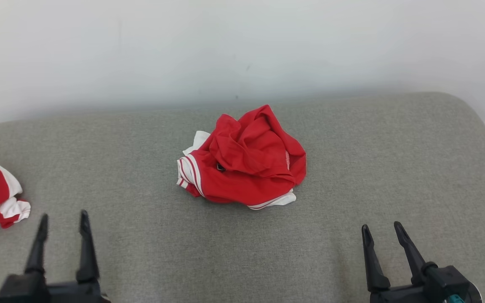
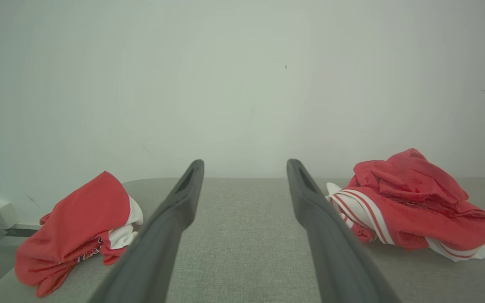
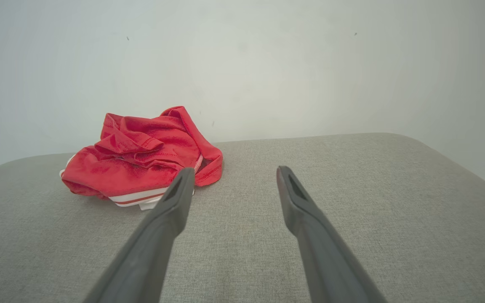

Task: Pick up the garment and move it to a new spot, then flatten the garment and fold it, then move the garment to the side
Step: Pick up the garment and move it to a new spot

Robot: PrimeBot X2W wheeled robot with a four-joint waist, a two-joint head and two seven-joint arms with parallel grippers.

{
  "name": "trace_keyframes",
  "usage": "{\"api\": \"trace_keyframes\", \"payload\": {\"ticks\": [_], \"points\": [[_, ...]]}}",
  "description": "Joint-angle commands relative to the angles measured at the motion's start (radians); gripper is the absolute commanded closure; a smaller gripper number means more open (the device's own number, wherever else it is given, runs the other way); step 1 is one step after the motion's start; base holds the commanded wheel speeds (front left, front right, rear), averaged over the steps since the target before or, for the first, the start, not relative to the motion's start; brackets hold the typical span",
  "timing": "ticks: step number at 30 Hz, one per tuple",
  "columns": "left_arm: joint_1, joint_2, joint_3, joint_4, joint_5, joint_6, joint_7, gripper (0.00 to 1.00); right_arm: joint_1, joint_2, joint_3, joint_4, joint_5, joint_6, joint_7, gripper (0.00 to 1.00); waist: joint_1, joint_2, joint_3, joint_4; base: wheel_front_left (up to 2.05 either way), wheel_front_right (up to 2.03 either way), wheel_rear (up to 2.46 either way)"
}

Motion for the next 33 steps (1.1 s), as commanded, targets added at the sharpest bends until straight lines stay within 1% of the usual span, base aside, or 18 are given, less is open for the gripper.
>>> {"api": "trace_keyframes", "payload": {"ticks": [1, 2, 7, 20, 33], "points": [[0.033, -0.031, 0.014, -0.013, 0.020, -0.009, -0.003, 0.00, 0.021, -0.002, -0.001, -0.007, -0.007, 0.003, -0.001, 0.00, 0.0001, -0.0001, -0.009, 0.013, 0.00, 0.00, 0.00], [0.045, -0.043, 0.022, -0.014, 0.028, -0.008, -0.003, 0.00, 0.020, -0.002, -0.001, -0.008, -0.008, 0.003, -0.001, 0.00, 0.0001, -0.0001, -0.011, 0.017, 0.00, 0.00, 0.00], [0.084, -0.085, 0.066, -0.003, 0.056, -0.037, -0.003, 0.00, 0.024, -0.002, 0.003, -0.007, -0.011, 0.003, -0.001, 0.00, 0.0001, -0.0001, -0.017, 0.030, 0.00, 0.00, 0.00], [0.134, -0.130, 0.137, 0.031, 0.116, -0.094, -0.003, 0.00, 0.039, -0.002, 0.008, -0.011, -0.012, 0.003, -0.001, 0.00, 0.0001, -0.0001, -0.023, 0.042, 0.00, 0.00, 0.00], [0.161, -0.156, 0.134, 0.028, 0.164, -0.109, -0.003, 0.00, 0.050, -0.002, -0.002, 0.000, -0.014, 0.003, -0.001, 0.00, 0.0001, -0.0001, -0.032, 0.041, 0.00, 0.00, 0.00]]}}
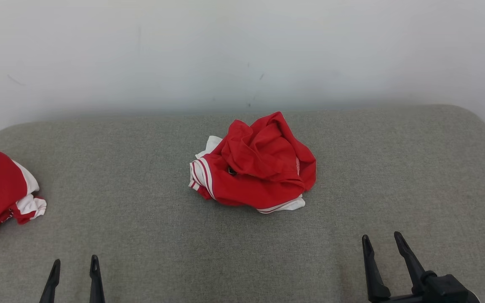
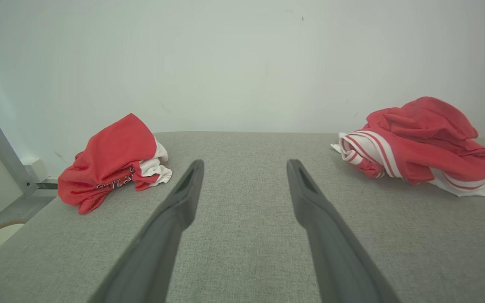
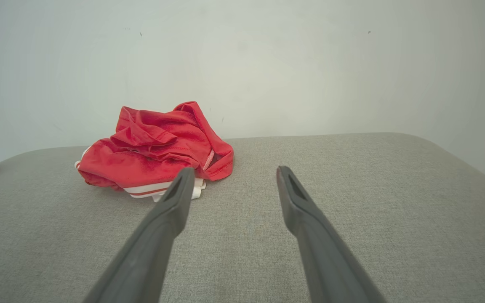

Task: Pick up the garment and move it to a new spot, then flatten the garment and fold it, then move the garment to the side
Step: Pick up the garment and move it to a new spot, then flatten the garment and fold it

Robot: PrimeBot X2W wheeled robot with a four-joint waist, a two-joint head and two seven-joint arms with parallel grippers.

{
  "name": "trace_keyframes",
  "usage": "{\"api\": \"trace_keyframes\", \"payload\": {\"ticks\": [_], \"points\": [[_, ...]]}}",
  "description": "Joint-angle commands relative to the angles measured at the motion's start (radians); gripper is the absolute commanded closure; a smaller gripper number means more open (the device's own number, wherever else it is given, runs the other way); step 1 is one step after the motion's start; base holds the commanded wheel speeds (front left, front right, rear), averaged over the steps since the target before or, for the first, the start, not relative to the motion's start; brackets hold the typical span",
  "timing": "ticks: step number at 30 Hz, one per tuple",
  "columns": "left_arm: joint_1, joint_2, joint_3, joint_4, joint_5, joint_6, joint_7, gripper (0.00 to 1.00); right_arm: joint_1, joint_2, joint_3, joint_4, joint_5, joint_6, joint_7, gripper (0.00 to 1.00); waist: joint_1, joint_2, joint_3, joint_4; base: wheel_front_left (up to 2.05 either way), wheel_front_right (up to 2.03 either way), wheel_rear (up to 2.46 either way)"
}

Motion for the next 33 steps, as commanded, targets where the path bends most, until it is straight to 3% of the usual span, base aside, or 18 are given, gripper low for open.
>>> {"api": "trace_keyframes", "payload": {"ticks": [1, 33], "points": [[0.014, -0.004, 0.004, 0.006, 0.007, -0.005, -0.003, 0.00, 0.013, -0.001, -0.001, 0.001, -0.005, 0.003, -0.001, 0.00, 0.0000, 0.0000, 0.000, -0.001, 0.00, 0.00, 0.00], [-0.006, -0.009, 0.025, 0.028, 0.017, -0.021, -0.003, 0.00, 0.009, -0.001, 0.006, 0.014, -0.001, 0.003, -0.001, 0.00, 0.0000, 0.0000, 0.006, -0.003, 0.00, 0.00, 0.00]]}}
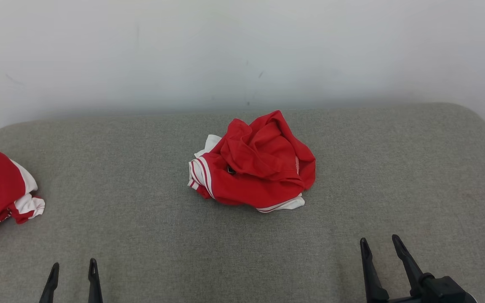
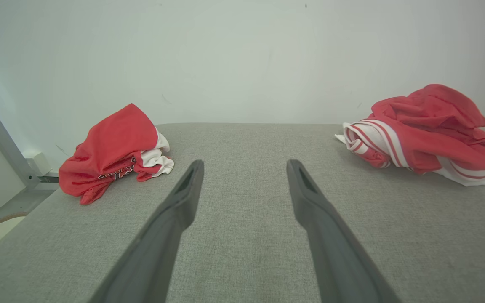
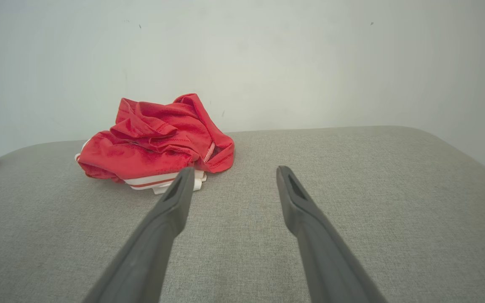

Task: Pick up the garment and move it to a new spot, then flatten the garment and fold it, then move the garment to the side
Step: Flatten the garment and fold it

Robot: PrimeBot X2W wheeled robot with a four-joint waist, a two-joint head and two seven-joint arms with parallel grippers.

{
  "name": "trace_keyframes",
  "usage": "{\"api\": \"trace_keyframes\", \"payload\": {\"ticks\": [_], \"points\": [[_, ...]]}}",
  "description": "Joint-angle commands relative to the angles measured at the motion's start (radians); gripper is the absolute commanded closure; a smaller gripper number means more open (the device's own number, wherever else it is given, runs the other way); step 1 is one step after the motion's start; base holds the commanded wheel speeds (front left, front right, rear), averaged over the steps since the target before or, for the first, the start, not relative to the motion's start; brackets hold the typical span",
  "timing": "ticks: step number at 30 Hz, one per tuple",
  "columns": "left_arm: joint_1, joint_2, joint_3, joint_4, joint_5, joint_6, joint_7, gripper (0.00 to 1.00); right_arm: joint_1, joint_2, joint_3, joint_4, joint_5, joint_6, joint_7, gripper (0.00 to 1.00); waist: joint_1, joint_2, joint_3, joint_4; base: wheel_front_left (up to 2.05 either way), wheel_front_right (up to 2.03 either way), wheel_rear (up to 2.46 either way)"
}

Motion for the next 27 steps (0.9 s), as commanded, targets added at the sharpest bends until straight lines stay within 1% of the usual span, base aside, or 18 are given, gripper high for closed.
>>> {"api": "trace_keyframes", "payload": {"ticks": [1, 6, 8, 13, 19, 27], "points": [[-0.003, -0.002, 0.000, -0.002, -0.004, -0.004, -0.003, 0.00, 0.000, -0.001, 0.001, 0.004, 0.001, 0.003, -0.001, 0.00, 0.0000, 0.0000, 0.002, 0.001, 0.00, 0.00, 0.00], [-0.018, -0.002, -0.012, 0.003, -0.025, -0.004, -0.003, 0.00, -0.041, -0.001, 0.026, 0.009, 0.016, 0.003, -0.001, 0.00, 0.0000, 0.0000, 0.013, 0.022, 0.00, 0.00, 0.00], [-0.022, -0.002, -0.023, 0.001, -0.034, 0.003, -0.003, 0.00, -0.065, -0.001, 0.047, 0.014, 0.009, 0.003, -0.001, 0.00, 0.0000, 0.0000, 0.017, 0.035, 0.00, 0.00, 0.00], [-0.035, -0.002, -0.060, 0.012, -0.059, 0.009, -0.003, 0.00, -0.173, -0.002, 0.087, 0.089, -0.019, 0.003, -0.001, 0.00, 0.0000, 0.0000, 0.039, 0.084, 0.00, 0.00, 0.00], [-0.072, -0.001, -0.114, 0.022, -0.090, 0.018, -0.003, 0.00, -0.351, -0.003, 0.107, 0.231, -0.073, 0.003, -0.001, 0.00, 0.0000, 0.0000, 0.098, 0.152, 0.00, 0.00, 0.00], [-0.127, -0.001, -0.175, 0.031, -0.125, 0.028, -0.003, 0.00, -0.568, -0.042, 0.120, 0.482, -0.133, 0.003, -0.001, 0.00, 0.0000, 0.0000, 0.164, 0.235, 0.00, 0.00, 0.00]]}}
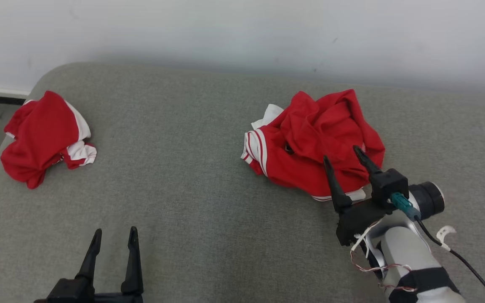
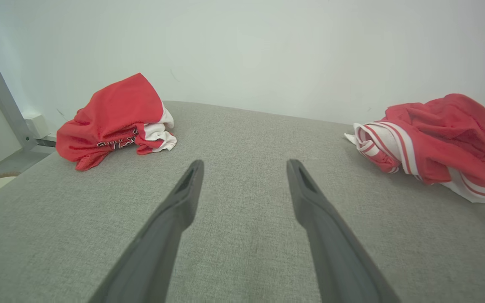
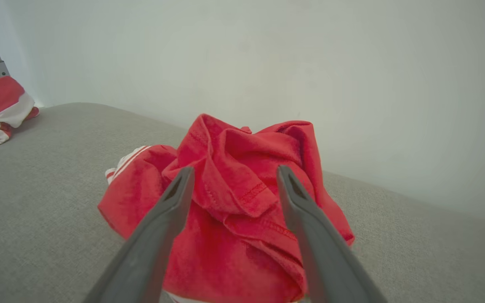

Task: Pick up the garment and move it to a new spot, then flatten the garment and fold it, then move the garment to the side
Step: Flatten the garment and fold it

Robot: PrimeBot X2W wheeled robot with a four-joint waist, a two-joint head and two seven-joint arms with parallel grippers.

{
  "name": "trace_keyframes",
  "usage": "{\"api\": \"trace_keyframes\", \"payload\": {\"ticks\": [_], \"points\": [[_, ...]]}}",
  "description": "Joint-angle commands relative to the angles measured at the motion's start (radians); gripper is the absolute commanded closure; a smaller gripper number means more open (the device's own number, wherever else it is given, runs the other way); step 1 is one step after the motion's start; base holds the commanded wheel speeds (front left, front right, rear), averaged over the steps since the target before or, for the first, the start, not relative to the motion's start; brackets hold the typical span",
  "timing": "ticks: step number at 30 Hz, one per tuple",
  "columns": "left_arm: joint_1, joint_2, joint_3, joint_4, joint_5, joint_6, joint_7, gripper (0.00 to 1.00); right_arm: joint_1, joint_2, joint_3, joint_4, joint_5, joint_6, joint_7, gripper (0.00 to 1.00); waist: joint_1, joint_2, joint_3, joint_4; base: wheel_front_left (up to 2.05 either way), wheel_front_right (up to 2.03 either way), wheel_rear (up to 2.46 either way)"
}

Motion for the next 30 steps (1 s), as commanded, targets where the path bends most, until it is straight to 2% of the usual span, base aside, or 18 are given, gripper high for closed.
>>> {"api": "trace_keyframes", "payload": {"ticks": [1, 7, 8, 9, 10, 15, 19, 23, 30], "points": [[-0.016, 0.000, -0.008, 0.002, -0.007, 0.003, -0.003, 0.00, -0.027, -0.009, 0.003, 0.034, -0.012, 0.003, -0.001, 0.00, -0.0001, -0.0001, 0.051, 0.054, 0.00, 0.00, 0.00], [-0.030, 0.000, -0.033, 0.008, -0.032, 0.011, -0.003, 0.00, -0.133, -0.027, 0.026, 0.220, -0.052, 0.003, -0.001, 0.00, -0.0001, -0.0001, 0.063, 0.084, 0.00, 0.00, 0.00], [-0.032, 0.000, -0.035, 0.009, -0.030, 0.013, -0.003, 0.00, -0.143, -0.027, 0.028, 0.254, -0.054, 0.003, -0.001, 0.10, -0.0001, -0.0001, 0.064, 0.086, 0.00, 0.00, 0.00], [-0.036, 0.000, -0.037, 0.009, -0.035, 0.015, -0.003, 0.00, -0.156, -0.025, 0.028, 0.269, -0.051, 0.003, -0.001, 0.84, -0.0001, -0.0001, 0.066, 0.088, 0.00, 0.00, 0.00], [-0.040, 0.000, -0.040, 0.008, -0.039, 0.017, -0.003, 0.00, -0.171, -0.026, 0.026, 0.276, -0.050, 0.003, -0.001, 1.00, -0.0001, -0.0001, 0.068, 0.089, 0.00, 0.00, 0.00], [-0.039, 0.000, -0.035, 0.009, -0.044, 0.020, -0.003, 0.00, -0.157, -0.021, 0.027, 0.216, -0.038, 0.003, -0.001, 1.00, -0.0001, -0.0001, 0.062, 0.079, 0.00, 0.00, 0.00], [-0.018, 0.000, -0.022, 0.011, -0.044, 0.018, -0.003, 0.00, -0.106, -0.008, 0.042, 0.120, 0.001, 0.003, -0.001, 1.00, -0.0001, -0.0001, 0.040, 0.045, 0.00, 0.00, 0.00], [-0.003, 0.000, -0.005, 0.013, -0.039, 0.014, -0.003, 0.00, -0.017, -0.006, 0.078, 0.001, 0.067, 0.003, -0.001, 1.00, -0.0001, -0.0001, 0.012, -0.004, 0.00, 0.00, 0.00], [0.011, 0.000, 0.012, 0.011, -0.026, 0.004, -0.003, 0.00, 0.180, -0.038, 0.106, -0.219, 0.132, 0.003, -0.001, 1.00, -0.0001, -0.0001, -0.018, -0.091, 0.00, 0.00, 0.00]]}}
